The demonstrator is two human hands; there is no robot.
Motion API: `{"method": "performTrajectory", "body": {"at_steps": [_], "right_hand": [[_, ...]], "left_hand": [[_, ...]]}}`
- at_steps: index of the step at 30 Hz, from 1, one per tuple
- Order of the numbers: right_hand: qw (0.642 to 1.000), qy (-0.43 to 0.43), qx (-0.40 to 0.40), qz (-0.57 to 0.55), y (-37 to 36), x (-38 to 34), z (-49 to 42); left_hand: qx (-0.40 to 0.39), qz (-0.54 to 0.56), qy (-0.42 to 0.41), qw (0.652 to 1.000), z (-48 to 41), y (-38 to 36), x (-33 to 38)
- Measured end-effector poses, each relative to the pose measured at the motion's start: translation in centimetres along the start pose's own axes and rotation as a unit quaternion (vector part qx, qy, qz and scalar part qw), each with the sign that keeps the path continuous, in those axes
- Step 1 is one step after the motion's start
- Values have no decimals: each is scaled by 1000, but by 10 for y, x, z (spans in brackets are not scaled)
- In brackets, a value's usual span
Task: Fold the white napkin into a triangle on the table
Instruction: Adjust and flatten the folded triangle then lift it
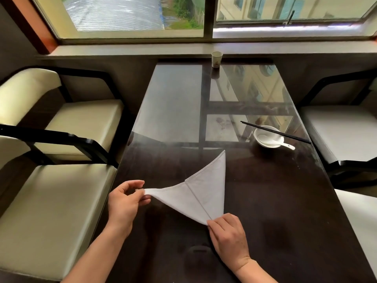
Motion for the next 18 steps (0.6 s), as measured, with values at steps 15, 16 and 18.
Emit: {"method": "performTrajectory", "body": {"at_steps": [15, 16, 18], "right_hand": [[971, -202, -30, -122, 10, 23, 0], [969, -209, -36, -126, 10, 24, -1], [964, -224, -44, -132, 10, 25, -2]], "left_hand": [[-128, -146, -108, 975, 6, -109, 76], [-131, -160, -118, 971, 5, -116, 80], [-137, -187, -132, 964, 0, -132, 87]]}}
Point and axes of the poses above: each hand's wrist, its own z-axis away from the middle knuckle, its own y-axis out of the back of the hand, x = y × z, the point moved 6 cm from there along -z, towards the middle knuckle, and after that the axes turned 15 degrees about y, right-handed, at the moved point
